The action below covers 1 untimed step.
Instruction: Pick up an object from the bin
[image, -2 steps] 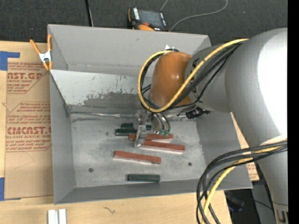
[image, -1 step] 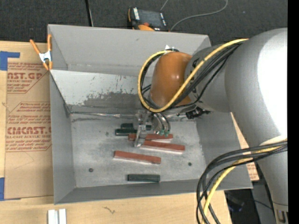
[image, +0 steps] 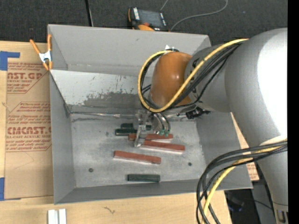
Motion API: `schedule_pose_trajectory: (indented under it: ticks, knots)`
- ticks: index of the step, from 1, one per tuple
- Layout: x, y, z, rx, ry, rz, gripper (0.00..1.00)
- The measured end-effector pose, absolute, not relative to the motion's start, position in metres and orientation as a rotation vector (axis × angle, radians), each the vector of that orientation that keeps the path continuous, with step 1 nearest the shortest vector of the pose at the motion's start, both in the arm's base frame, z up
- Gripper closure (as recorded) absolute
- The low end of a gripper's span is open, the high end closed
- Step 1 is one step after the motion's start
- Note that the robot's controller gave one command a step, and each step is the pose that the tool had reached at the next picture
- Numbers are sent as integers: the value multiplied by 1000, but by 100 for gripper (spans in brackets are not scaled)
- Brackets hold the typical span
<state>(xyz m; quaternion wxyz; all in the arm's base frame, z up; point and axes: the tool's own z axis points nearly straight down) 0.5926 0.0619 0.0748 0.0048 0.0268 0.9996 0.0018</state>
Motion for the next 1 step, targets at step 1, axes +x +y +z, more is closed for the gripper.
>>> schedule_pose_trajectory:
  ticks: [1]
  knots:
    - [593, 62, 75, 84, 3131, 6, 100]
